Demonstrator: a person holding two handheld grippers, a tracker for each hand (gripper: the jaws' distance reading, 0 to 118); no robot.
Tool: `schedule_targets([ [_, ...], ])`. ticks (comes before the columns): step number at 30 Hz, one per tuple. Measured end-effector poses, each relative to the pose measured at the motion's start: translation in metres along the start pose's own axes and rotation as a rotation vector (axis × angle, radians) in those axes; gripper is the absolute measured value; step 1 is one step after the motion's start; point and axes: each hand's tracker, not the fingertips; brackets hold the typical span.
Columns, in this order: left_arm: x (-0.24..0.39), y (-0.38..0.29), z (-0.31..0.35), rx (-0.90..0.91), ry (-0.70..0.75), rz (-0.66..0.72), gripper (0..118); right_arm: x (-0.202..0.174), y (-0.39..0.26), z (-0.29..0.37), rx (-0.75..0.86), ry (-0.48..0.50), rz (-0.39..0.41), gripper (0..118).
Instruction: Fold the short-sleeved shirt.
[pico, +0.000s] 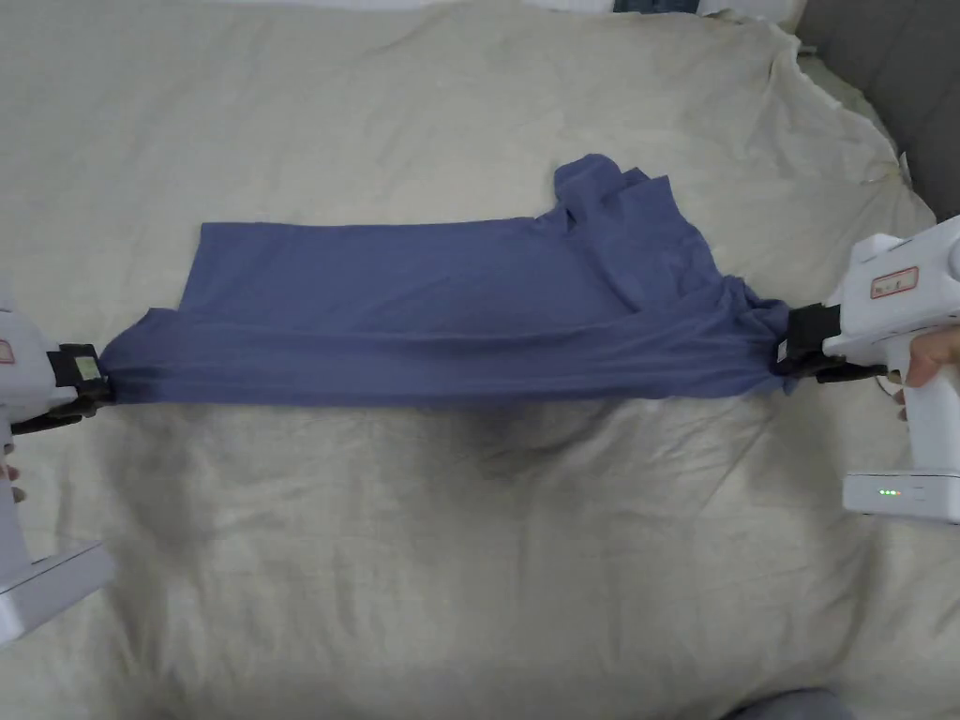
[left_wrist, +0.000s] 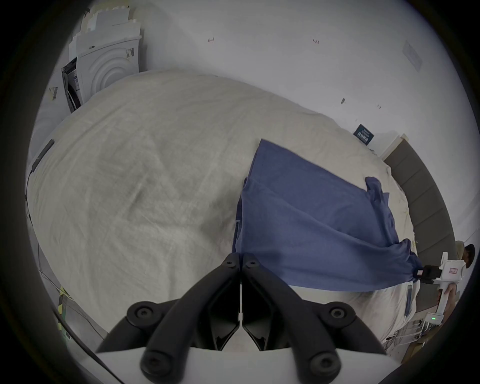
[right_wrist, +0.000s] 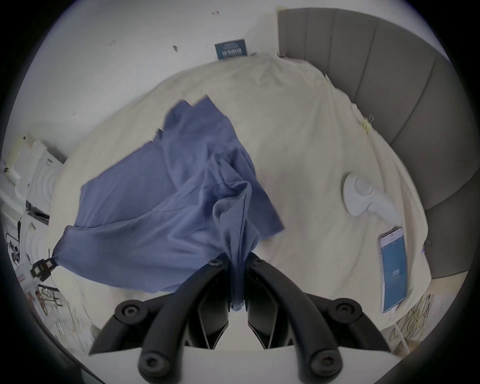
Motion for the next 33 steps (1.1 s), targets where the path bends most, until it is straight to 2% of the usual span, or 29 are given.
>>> schedule_targets([
  [4, -0.015, -0.010, 0.030, 0.019, -0.022, -0.014, 0, 0.001, -0.021, 0.040, 0.047, 0.046, 0.037, 8],
  [9, -0.037, -0.051, 0.048, 0.011, -0.008, -0.028, 0, 0.010, -0.075, 0.050, 0.048, 0.074, 0.026, 8],
  [14, -0.059, -0.105, 0.024, -0.125, -0.015, 0.048, 0, 0.015, -0.130, 0.021, -0.053, -0.006, 0.011, 8],
  [18, -0.065, -0.134, 0.009, -0.171, 0.019, 0.060, 0, 0.019, -0.158, -0.004, -0.082, -0.017, -0.035, 8],
  [21, -0.072, -0.140, -0.001, -0.174, 0.026, 0.126, 0, 0.022, -0.170, -0.012, -0.087, -0.026, -0.062, 9],
  [22, -0.071, -0.139, 0.000, -0.164, 0.036, 0.132, 9, 0.021, -0.172, -0.012, -0.076, -0.024, -0.075, 9],
  [23, -0.068, -0.137, 0.002, -0.159, 0.046, 0.127, 23, 0.022, -0.171, -0.010, -0.066, -0.026, -0.076, 11],
  [24, -0.066, -0.134, 0.004, -0.148, 0.079, 0.090, 55, 0.022, -0.170, -0.007, -0.056, -0.032, -0.075, 24],
  [25, -0.067, -0.130, 0.005, -0.133, 0.101, 0.053, 80, 0.021, -0.166, -0.001, -0.044, -0.055, -0.060, 44],
  [26, -0.066, -0.125, 0.010, -0.118, 0.121, 0.024, 99, 0.021, -0.162, 0.007, -0.033, -0.079, -0.026, 70],
  [27, -0.065, -0.119, 0.015, -0.096, 0.133, 0.011, 112, 0.020, -0.157, 0.016, -0.019, -0.095, -0.003, 92],
  [30, -0.051, -0.094, 0.047, 0.049, 0.105, -0.022, 113, 0.008, -0.139, 0.049, 0.103, -0.142, 0.078, 94],
  [33, -0.028, -0.071, 0.076, 0.198, 0.049, -0.056, 113, -0.006, -0.123, 0.083, 0.292, -0.154, 0.111, 96],
])
